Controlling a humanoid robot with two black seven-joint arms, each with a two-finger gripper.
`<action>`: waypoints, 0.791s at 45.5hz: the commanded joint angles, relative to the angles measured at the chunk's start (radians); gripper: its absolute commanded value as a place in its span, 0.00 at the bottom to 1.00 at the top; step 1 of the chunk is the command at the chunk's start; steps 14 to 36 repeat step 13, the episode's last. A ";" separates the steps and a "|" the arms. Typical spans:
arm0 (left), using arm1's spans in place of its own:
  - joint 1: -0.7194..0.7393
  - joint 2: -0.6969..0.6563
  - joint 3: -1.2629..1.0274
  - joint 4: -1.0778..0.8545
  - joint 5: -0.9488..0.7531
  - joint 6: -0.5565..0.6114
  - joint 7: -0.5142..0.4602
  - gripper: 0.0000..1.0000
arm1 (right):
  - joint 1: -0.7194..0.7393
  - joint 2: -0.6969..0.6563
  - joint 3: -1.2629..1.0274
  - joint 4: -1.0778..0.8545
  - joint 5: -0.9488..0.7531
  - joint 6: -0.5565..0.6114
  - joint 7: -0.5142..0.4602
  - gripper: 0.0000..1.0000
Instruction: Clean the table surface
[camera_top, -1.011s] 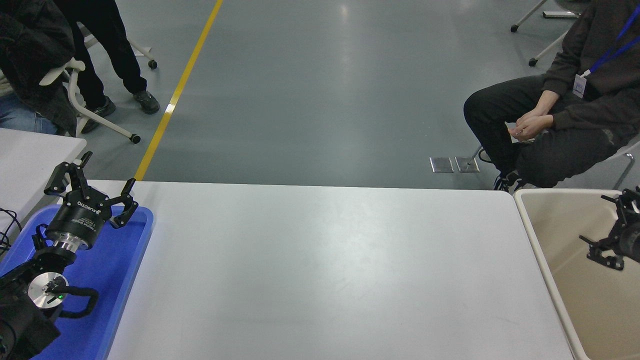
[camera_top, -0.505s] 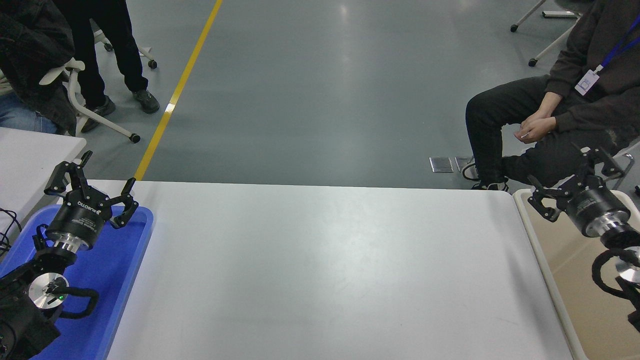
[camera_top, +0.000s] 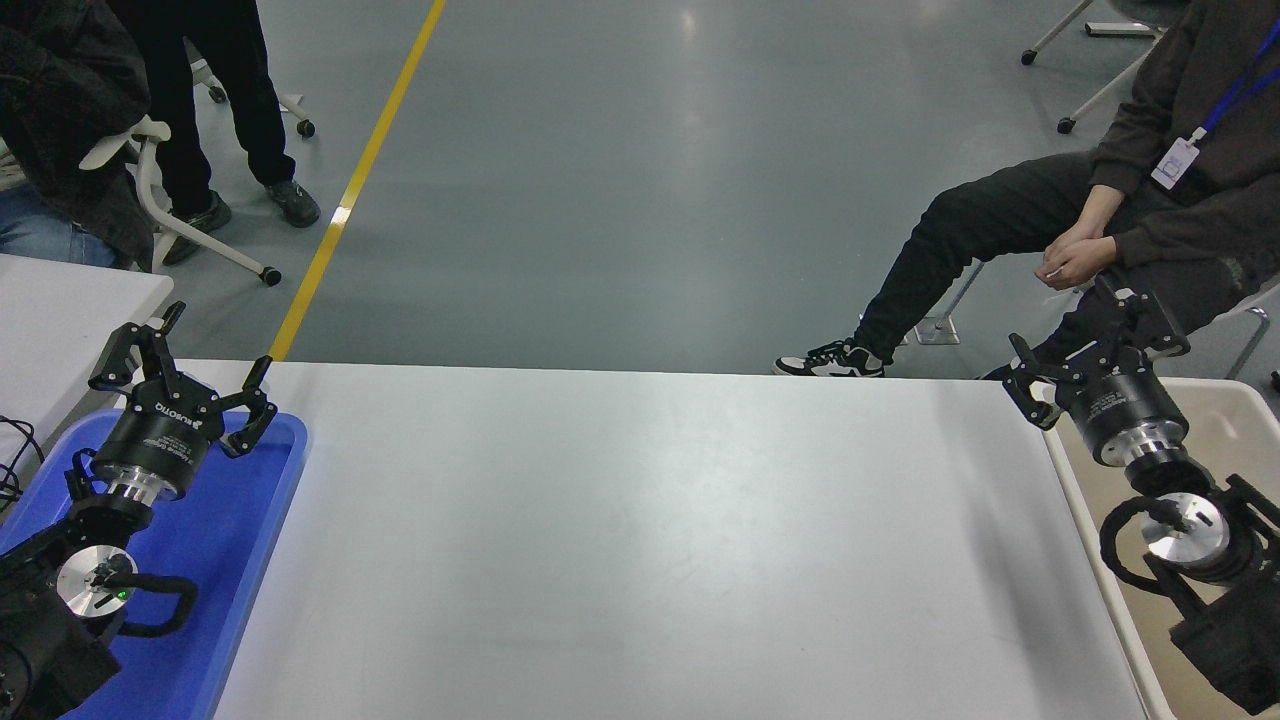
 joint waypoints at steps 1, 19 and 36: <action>0.000 0.000 0.000 0.000 0.000 0.000 0.000 1.00 | 0.048 0.025 -0.074 -0.010 -0.066 -0.088 0.039 1.00; 0.000 0.000 0.000 0.000 0.000 0.000 0.000 1.00 | 0.027 0.017 -0.063 -0.019 -0.054 -0.082 0.039 1.00; 0.000 0.000 0.000 0.000 0.000 0.000 0.000 1.00 | 0.027 0.017 -0.063 -0.019 -0.054 -0.082 0.039 1.00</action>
